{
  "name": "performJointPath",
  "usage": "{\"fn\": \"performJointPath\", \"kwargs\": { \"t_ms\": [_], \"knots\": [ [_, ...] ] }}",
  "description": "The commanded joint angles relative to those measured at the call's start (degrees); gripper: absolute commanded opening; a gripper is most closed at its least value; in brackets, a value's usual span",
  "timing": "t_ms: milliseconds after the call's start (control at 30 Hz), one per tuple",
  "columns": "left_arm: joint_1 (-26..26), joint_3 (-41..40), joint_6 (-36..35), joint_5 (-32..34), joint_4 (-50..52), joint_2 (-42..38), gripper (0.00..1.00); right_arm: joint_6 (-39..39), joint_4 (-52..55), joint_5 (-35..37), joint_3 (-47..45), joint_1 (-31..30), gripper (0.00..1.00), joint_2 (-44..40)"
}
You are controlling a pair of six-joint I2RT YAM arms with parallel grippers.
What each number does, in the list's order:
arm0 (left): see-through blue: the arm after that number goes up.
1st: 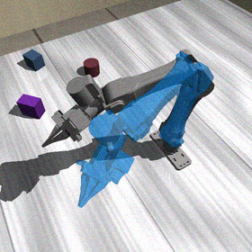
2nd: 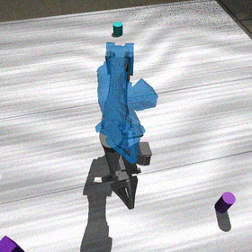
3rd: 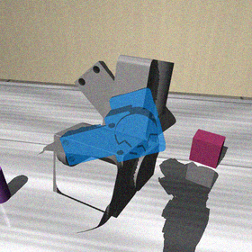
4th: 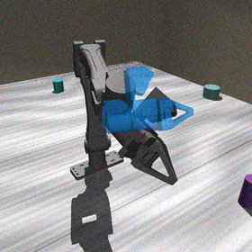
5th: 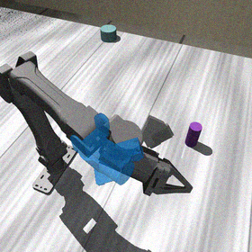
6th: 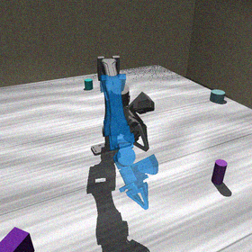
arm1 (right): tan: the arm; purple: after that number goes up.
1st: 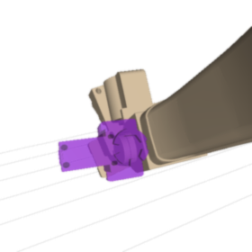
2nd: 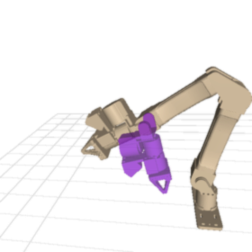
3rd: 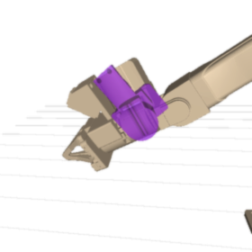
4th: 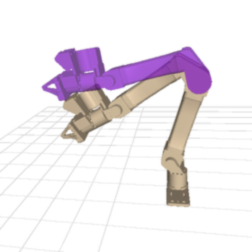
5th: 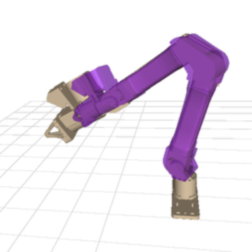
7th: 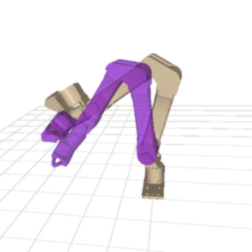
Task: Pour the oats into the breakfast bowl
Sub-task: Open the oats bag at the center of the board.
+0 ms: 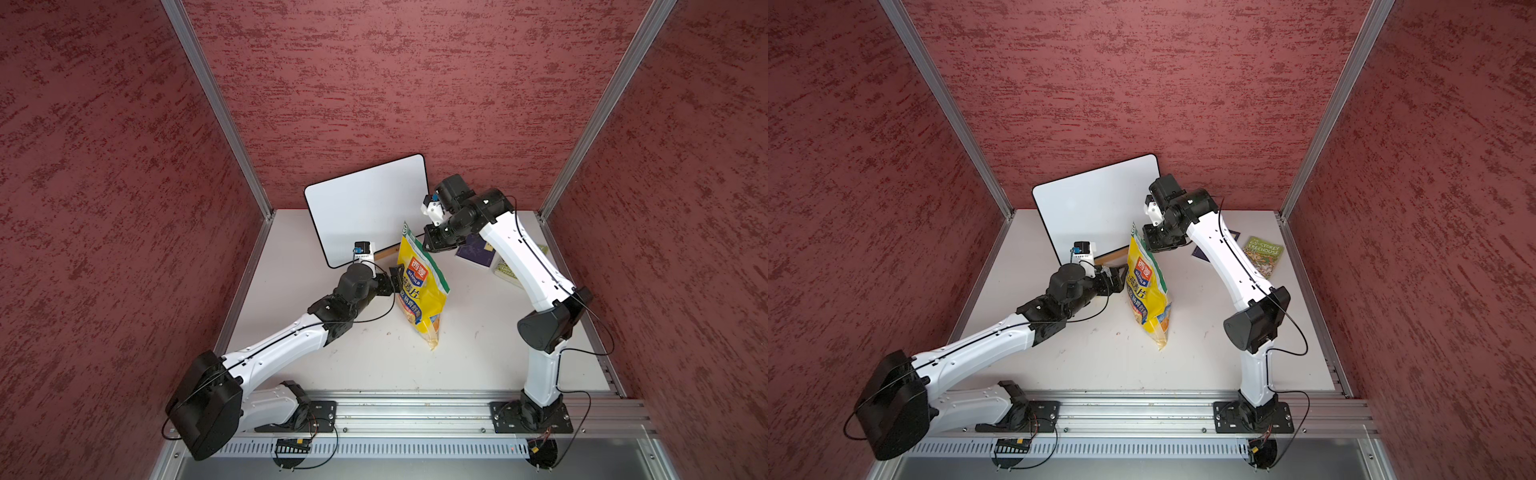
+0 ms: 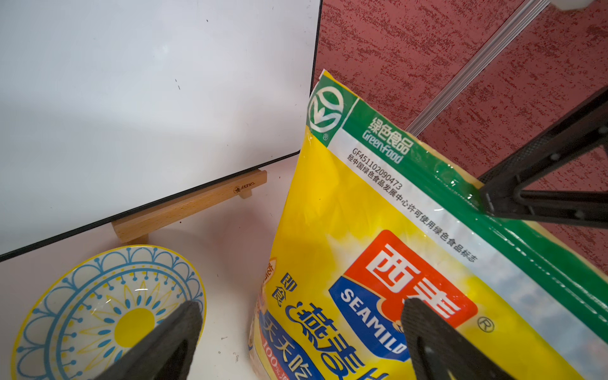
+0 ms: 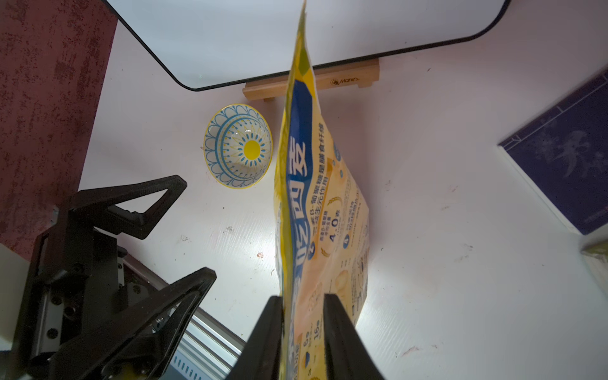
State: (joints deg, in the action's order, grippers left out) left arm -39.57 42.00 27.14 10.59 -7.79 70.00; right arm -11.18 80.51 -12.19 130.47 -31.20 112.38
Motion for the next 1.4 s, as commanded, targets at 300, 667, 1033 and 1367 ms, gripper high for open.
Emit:
{"fn": "performJointPath", "kwargs": {
  "t_ms": [300,667,1033,1367],
  "knots": [
    [-0.34,1.24,-1.12,0.31,-1.6,0.67,1.0,-0.99,-2.0,2.78,0.42,-0.24,0.25,-3.59],
    [-0.31,1.07,-0.9,0.22,-1.7,0.82,1.0,-0.77,-2.8,0.02,-1.78,-0.21,0.26,-3.33],
    [-0.34,1.06,-1.0,0.31,-1.61,1.02,1.0,-0.84,-3.13,1.17,-3.13,-0.26,0.21,-3.59],
    [-0.4,1.16,-0.93,0.13,-1.61,1.01,1.0,-0.77,-2.94,1.55,-3.65,-0.22,0.16,-4.48]
  ]
}}
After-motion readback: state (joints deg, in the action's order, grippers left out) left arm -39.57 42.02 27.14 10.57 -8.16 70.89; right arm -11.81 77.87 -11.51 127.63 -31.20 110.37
